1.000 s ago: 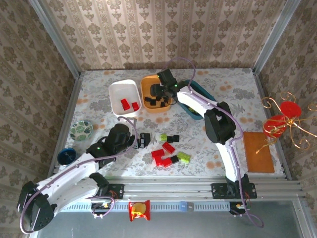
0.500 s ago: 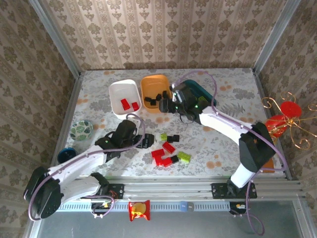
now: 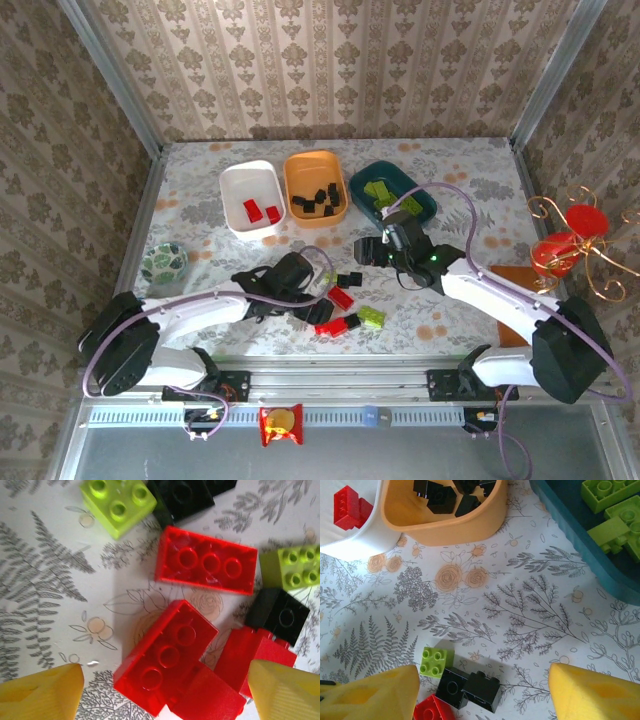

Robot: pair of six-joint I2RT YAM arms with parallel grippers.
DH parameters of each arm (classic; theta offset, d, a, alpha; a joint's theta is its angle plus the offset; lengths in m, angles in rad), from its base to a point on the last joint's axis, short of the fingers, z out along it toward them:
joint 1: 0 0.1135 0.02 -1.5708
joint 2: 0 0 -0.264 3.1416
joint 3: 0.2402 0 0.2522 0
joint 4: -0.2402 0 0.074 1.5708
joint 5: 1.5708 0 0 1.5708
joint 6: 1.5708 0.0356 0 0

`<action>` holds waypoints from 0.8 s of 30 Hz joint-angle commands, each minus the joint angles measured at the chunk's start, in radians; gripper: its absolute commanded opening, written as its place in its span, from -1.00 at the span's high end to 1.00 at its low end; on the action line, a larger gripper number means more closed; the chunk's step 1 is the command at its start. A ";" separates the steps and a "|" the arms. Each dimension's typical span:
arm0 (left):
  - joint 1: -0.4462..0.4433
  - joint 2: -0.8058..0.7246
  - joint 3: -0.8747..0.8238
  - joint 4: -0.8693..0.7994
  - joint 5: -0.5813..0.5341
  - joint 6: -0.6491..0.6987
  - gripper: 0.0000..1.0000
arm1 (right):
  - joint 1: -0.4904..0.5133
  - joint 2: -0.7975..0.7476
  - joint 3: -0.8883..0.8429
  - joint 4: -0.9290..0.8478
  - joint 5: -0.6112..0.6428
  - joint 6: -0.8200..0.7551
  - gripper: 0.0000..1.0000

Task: Sort the legos into containers by color
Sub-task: Separate the lego at the bottom-center of the table.

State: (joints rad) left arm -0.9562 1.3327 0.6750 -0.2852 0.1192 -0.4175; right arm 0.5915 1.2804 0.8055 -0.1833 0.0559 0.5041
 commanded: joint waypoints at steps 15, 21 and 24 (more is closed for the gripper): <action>-0.122 0.118 0.100 -0.166 -0.121 0.031 -0.80 | -0.018 -0.036 -0.030 -0.008 0.035 0.010 -0.40; -0.099 0.124 0.080 -0.205 -0.228 0.010 -0.49 | -0.022 -0.043 -0.032 -0.010 0.031 0.012 -0.41; -0.056 0.089 0.057 -0.216 -0.260 -0.006 -0.37 | -0.023 -0.041 -0.029 -0.009 0.028 0.014 -0.41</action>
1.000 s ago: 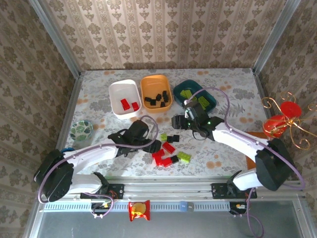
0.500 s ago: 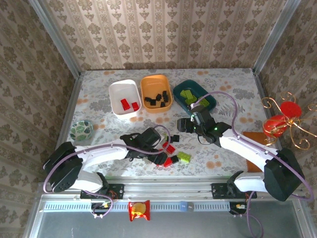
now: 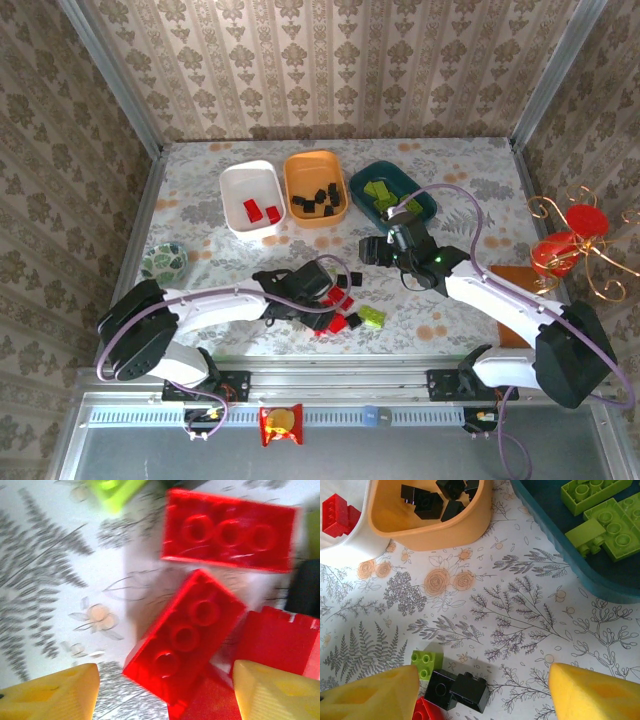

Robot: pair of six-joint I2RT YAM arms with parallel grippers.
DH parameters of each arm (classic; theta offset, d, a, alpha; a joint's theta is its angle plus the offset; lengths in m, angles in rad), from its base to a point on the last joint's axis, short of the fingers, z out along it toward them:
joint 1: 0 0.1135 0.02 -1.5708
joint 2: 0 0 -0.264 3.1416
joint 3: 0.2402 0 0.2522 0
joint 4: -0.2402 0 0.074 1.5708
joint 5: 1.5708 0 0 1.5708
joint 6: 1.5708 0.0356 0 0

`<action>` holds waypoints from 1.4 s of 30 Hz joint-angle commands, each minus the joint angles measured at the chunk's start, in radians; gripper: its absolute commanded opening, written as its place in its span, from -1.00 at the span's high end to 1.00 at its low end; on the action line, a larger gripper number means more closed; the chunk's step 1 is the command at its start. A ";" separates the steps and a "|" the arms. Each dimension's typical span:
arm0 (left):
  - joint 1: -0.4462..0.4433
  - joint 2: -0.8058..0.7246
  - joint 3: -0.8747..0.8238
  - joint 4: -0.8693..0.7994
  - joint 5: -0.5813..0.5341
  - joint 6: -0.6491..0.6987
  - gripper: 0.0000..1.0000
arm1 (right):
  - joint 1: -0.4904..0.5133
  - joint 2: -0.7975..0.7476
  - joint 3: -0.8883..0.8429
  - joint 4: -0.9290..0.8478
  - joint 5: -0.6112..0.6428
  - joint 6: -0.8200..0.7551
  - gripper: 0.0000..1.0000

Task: Sort the legos into containers by color
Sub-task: Separate the lego at the bottom-center of the table, then pick up the lego from the middle-left of the table.

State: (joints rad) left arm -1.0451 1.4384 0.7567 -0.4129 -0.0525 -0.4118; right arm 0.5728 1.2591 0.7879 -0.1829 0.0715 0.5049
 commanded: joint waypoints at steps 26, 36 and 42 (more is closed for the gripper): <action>-0.085 -0.067 -0.019 -0.169 0.076 -0.058 -0.70 | -0.010 -0.029 -0.018 0.000 0.000 0.024 -0.41; -0.072 0.042 0.009 -0.087 0.118 -0.020 -0.27 | -0.019 -0.080 -0.041 -0.020 0.015 0.018 -0.42; -0.065 -0.029 0.009 -0.127 0.082 -0.025 0.03 | -0.024 -0.088 -0.049 -0.013 0.011 0.024 -0.42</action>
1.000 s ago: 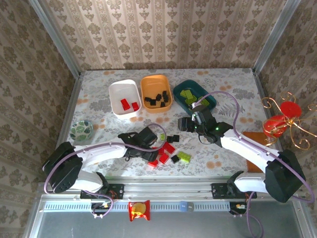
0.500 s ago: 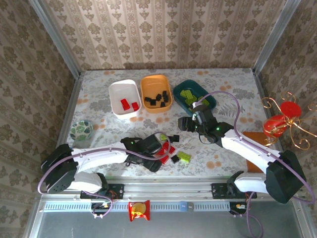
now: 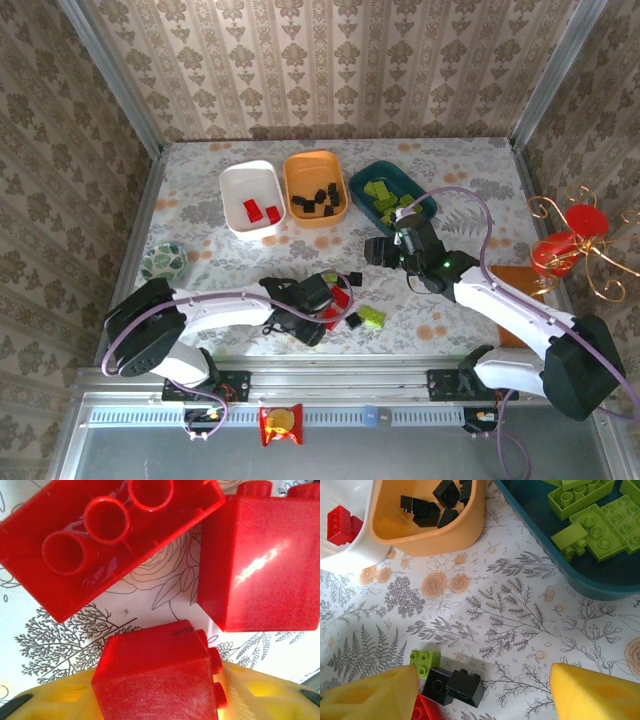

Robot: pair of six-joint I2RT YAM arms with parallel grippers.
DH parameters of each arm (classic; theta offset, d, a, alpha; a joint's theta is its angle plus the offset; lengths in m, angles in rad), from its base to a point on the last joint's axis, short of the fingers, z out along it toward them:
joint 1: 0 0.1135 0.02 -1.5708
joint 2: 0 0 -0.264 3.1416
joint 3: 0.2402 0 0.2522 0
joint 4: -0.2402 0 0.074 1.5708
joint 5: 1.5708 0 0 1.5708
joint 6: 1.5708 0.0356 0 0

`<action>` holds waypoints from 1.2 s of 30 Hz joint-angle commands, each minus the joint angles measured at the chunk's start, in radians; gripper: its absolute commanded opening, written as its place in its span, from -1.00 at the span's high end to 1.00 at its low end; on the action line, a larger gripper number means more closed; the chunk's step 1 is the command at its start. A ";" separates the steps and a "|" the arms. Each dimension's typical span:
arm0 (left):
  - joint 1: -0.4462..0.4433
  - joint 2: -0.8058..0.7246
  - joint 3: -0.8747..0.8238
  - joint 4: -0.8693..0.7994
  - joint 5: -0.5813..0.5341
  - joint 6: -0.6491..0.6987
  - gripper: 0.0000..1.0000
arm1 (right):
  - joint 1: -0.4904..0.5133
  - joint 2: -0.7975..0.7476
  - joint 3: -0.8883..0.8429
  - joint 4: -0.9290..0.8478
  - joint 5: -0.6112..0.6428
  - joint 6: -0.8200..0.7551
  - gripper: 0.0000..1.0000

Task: Sort the legos into containers by color
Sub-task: Pick up the lego from the middle-left of the table, then place the lego in the container.

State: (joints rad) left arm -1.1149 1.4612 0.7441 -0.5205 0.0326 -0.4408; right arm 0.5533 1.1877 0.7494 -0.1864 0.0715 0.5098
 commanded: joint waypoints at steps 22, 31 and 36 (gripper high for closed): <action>0.650 0.126 0.404 0.280 -0.181 0.088 0.20 | -0.004 -0.011 -0.071 0.024 -0.013 0.043 -0.42; 0.769 0.362 0.603 0.210 -0.172 0.091 0.15 | -0.003 -0.059 -0.109 0.009 -0.034 0.049 -0.43; 0.768 0.349 0.618 0.213 -0.151 0.081 -0.28 | 0.002 -0.046 -0.114 0.011 -0.093 0.041 -0.44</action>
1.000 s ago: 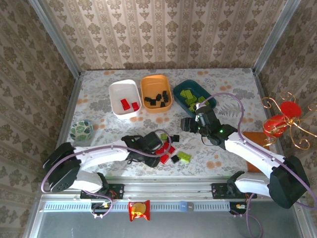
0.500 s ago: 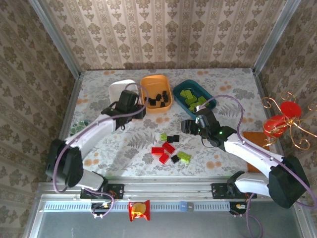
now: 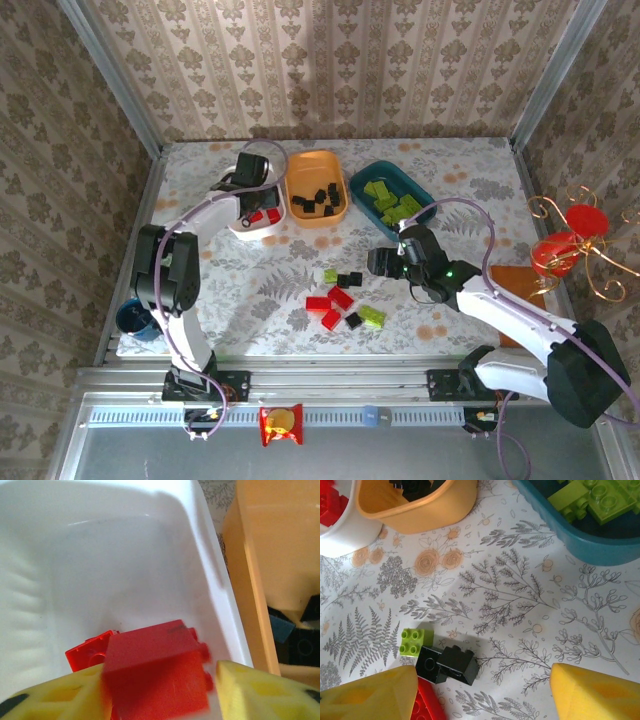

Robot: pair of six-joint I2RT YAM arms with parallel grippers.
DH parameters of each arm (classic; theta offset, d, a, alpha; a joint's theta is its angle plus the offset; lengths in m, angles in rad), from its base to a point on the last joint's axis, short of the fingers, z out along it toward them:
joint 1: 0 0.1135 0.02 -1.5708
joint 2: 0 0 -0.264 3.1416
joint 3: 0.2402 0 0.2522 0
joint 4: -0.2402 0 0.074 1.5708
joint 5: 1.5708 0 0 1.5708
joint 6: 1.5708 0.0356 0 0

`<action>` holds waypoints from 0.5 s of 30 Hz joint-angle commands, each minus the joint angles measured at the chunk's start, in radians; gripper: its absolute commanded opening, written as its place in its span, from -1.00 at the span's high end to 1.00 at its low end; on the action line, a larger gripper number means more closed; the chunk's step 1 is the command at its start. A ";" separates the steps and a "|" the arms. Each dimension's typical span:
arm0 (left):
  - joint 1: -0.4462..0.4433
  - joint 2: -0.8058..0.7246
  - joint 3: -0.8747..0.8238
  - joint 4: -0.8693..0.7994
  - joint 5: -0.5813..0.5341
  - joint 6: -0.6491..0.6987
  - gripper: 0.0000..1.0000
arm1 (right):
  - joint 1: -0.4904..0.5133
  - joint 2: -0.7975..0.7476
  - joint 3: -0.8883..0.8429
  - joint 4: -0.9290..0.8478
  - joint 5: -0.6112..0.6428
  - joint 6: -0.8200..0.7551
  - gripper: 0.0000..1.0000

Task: Sort the legos into containers by color
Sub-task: Place the lego in the container.

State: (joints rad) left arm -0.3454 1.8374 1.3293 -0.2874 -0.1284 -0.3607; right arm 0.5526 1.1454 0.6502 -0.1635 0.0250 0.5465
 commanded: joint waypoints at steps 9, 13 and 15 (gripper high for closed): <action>-0.081 -0.283 -0.122 0.044 0.078 -0.032 -0.69 | 0.078 0.115 -0.005 0.019 -0.070 -0.020 -0.43; -0.192 -0.419 -0.266 0.069 0.067 -0.039 -0.80 | 0.100 0.200 0.034 0.061 -0.071 -0.018 -0.44; -0.244 -0.483 -0.333 0.070 0.046 -0.045 -0.82 | 0.109 0.253 0.060 0.080 -0.066 -0.014 -0.45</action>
State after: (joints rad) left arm -0.5446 1.3991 1.0721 -0.2153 -0.0750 -0.3882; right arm 0.6472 1.3499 0.6567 -0.1303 -0.0345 0.5419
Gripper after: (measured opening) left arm 0.907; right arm 0.722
